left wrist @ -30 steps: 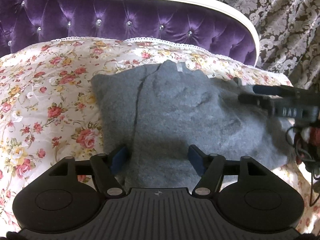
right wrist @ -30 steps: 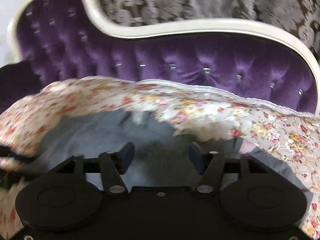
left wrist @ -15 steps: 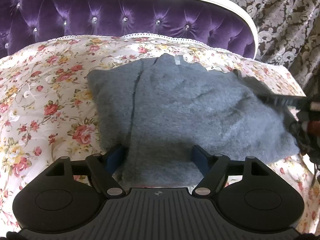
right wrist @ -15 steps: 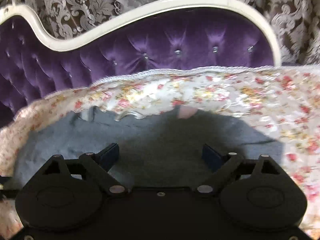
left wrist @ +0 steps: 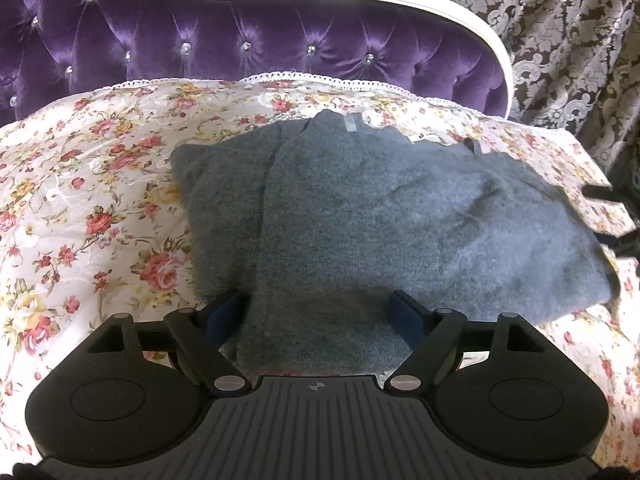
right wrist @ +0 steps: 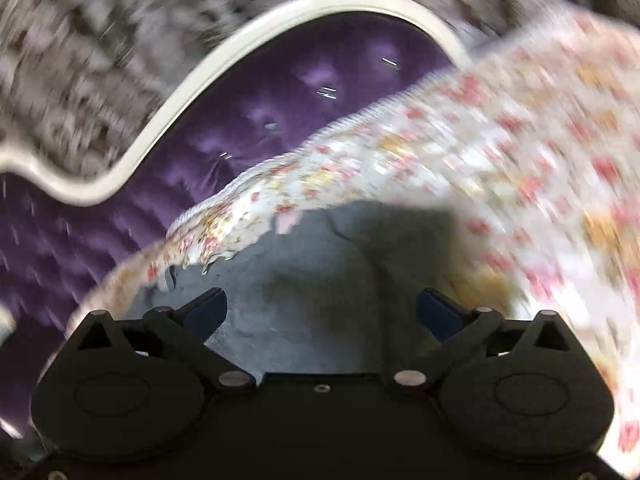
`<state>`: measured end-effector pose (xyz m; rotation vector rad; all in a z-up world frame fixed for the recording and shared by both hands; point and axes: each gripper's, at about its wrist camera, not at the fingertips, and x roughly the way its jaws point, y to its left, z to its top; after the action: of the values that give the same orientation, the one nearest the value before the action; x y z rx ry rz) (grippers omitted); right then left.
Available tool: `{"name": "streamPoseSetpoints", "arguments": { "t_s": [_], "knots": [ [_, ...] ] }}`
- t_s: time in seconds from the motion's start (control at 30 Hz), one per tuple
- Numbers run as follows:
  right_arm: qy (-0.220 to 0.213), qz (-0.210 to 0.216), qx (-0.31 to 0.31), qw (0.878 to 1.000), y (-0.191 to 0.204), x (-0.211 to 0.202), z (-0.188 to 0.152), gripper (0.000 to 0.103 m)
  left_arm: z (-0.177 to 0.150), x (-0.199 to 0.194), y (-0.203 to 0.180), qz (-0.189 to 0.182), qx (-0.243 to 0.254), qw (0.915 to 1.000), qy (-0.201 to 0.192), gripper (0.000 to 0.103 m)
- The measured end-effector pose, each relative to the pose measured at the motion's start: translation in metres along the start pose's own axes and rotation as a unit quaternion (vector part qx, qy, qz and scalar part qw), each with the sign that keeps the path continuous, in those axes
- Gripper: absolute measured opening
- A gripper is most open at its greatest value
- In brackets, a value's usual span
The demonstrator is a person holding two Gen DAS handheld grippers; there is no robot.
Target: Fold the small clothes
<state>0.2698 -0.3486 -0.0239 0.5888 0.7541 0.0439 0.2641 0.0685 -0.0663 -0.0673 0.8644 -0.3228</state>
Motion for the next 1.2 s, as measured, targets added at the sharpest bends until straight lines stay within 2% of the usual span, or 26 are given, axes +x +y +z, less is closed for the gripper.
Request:
{"name": "streamPoseSetpoints", "arguments": {
  "t_s": [0.1, 0.2, 0.33, 0.4, 0.53, 0.63, 0.77, 0.87, 1.0, 1.07, 1.2],
  "knots": [
    [0.024, 0.009, 0.042, 0.999, -0.022, -0.002, -0.007, 0.103, 0.000, -0.001, -0.001, -0.002, 0.000, 1.0000, -0.002, 0.081],
    [0.027, 0.026, 0.024, 0.999, -0.022, -0.003, -0.008, 0.103, 0.005, -0.008, 0.000, -0.023, -0.014, 0.9995, -0.012, 0.081],
    [0.052, 0.087, 0.037, 0.994, -0.022, 0.010, -0.006, 0.103, 0.022, -0.024, -0.013, -0.029, -0.032, 0.9980, -0.046, 0.081],
    [0.053, 0.108, 0.041, 0.992, -0.021, 0.015, -0.008, 0.103, 0.033, -0.021, -0.030, -0.033, -0.024, 0.9985, -0.038, 0.081],
    [0.059, 0.110, 0.044, 0.991, -0.017, 0.017, -0.008, 0.103, 0.054, 0.001, -0.069, -0.040, 0.007, 0.9989, -0.021, 0.081],
    [0.061, 0.111, 0.045, 0.991, -0.018, 0.016, -0.008, 0.103, 0.069, 0.025, -0.091, -0.049, 0.004, 0.9988, -0.008, 0.081],
    [0.060, 0.106, 0.054, 0.991, -0.017, 0.016, -0.008, 0.103, 0.083, 0.059, -0.114, -0.019, 0.009, 0.9998, 0.005, 0.081],
    [0.068, 0.101, 0.054, 0.991, -0.015, 0.017, -0.006, 0.103, 0.089, 0.076, -0.127, -0.010, 0.020, 0.9996, 0.018, 0.081],
    [0.071, 0.105, 0.075, 0.989, -0.019, 0.018, -0.005, 0.103, 0.088, 0.109, -0.137, 0.030, 0.045, 0.9974, 0.048, 0.083],
    [0.074, 0.106, 0.084, 0.988, -0.021, 0.018, -0.004, 0.103, 0.086, 0.117, -0.144, 0.057, 0.077, 0.9947, 0.037, 0.091],
    [0.079, 0.107, 0.097, 0.986, -0.023, 0.018, -0.003, 0.103, 0.093, 0.114, -0.144, 0.062, 0.063, 0.9952, 0.043, 0.090]
  ]
}}
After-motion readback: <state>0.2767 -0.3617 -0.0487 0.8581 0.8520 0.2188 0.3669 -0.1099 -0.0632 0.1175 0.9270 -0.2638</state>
